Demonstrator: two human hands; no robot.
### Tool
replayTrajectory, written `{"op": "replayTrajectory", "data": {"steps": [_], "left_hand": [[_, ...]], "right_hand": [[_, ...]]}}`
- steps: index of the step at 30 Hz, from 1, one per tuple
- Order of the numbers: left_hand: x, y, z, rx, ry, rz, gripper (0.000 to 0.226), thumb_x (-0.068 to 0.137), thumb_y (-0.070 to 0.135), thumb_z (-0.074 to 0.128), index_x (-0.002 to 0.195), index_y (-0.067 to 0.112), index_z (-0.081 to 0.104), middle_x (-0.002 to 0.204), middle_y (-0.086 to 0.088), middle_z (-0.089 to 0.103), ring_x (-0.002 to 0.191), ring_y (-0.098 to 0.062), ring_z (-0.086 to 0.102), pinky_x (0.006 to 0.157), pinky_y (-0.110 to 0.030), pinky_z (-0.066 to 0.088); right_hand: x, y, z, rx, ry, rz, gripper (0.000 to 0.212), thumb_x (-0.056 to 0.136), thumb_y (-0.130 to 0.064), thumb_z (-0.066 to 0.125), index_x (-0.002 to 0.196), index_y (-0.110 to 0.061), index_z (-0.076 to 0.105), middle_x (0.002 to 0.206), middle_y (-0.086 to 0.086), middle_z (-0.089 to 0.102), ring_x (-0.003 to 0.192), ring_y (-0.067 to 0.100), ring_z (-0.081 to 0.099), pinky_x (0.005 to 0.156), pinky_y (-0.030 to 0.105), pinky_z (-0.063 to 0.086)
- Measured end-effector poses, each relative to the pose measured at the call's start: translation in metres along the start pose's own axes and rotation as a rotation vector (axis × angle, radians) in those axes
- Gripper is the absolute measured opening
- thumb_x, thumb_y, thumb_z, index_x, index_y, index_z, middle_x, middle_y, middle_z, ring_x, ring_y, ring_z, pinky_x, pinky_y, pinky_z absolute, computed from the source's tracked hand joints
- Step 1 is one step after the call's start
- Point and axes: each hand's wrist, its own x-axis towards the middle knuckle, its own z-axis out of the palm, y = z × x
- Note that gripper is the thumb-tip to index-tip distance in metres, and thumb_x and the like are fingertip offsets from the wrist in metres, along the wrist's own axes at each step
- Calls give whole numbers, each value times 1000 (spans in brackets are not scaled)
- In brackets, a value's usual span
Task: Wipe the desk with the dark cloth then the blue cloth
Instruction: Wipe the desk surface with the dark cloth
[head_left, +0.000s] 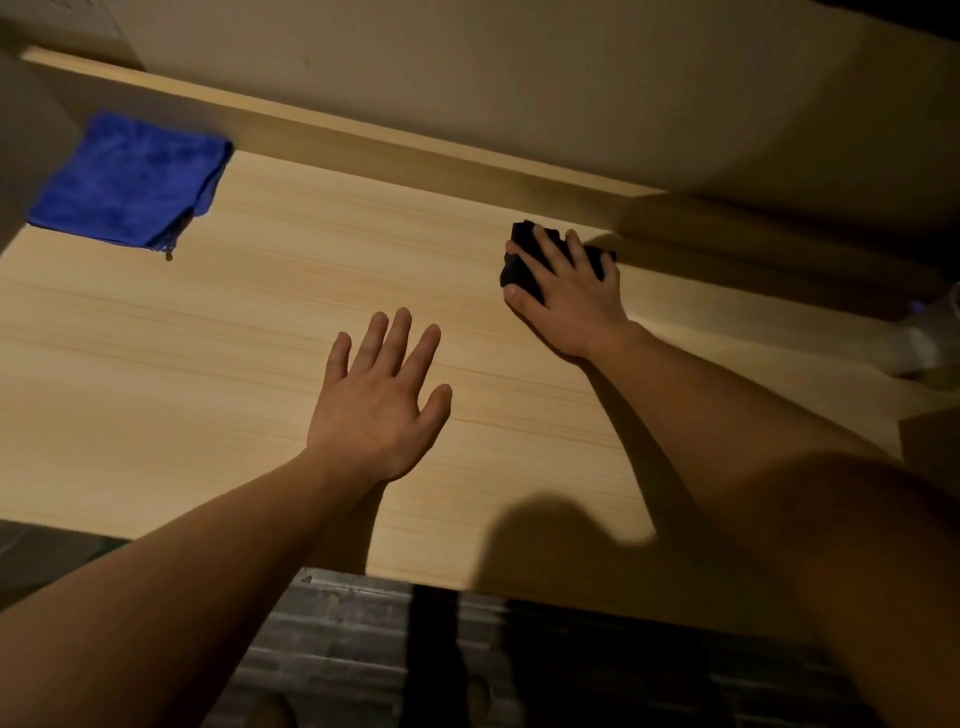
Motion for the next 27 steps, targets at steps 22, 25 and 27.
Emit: {"op": "replayTrajectory", "data": {"steps": [22,25,27], "left_hand": [[-1,-4,2,-3,14,51,76,103,67,5,171,31,-2,179,-7,-8,164,-27,-13,130,-58,-5],[0,-7,1,-13,-5,62,76,104,66,5,171,30,-2,179,-8,-9,164,-28,-14,130,-59,-5],[2,-9,0,-18,-27,72,77,103,66,5,171,30,-2,179,-9,-10,164,-30,-15,130,-60,-6]], "right_hand": [[-209,-76,51,-7,-2,-69,58,107,-60,13,163,-47,6,173,-12,-5,160,18,-8,126,52,-1],[-228,-84,56,25,18,-72,58,108,-58,18,163,-43,11,174,-11,-1,160,16,-3,126,46,2],[-238,-89,60,48,25,-77,58,108,-56,20,163,-41,13,173,-12,1,160,14,-2,126,45,5]]}}
